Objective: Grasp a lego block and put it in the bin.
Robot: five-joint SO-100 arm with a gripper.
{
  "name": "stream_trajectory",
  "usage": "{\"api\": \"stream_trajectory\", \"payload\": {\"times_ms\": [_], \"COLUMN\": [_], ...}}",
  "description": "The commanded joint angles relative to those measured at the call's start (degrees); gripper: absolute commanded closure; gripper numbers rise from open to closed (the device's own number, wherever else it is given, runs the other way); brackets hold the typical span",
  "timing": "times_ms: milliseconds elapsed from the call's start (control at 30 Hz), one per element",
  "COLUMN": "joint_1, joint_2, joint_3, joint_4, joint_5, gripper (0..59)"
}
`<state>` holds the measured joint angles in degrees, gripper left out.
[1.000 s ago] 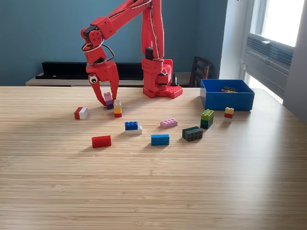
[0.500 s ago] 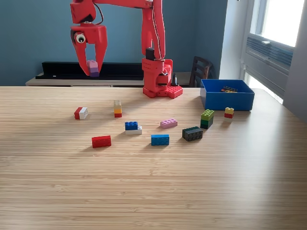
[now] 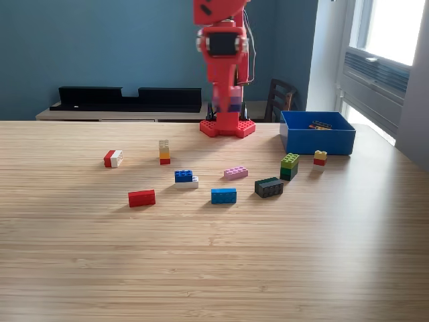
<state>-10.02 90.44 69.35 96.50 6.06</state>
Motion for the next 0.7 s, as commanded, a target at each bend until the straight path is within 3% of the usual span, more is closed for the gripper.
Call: {"api": "stream_trajectory", "payload": {"times_ms": [33, 400, 700], "joint_1": [-21.8, -51.33, -56.95], "joint_2": [3.34, 3.34, 3.34], "joint_3": [-1.76, 4.31, 12.13], "joint_4": [0.62, 0.62, 0.62], "joint_5": [-2.9, -5.98, -10.9], "gripper": [58.6, 58.6, 58.6]}}
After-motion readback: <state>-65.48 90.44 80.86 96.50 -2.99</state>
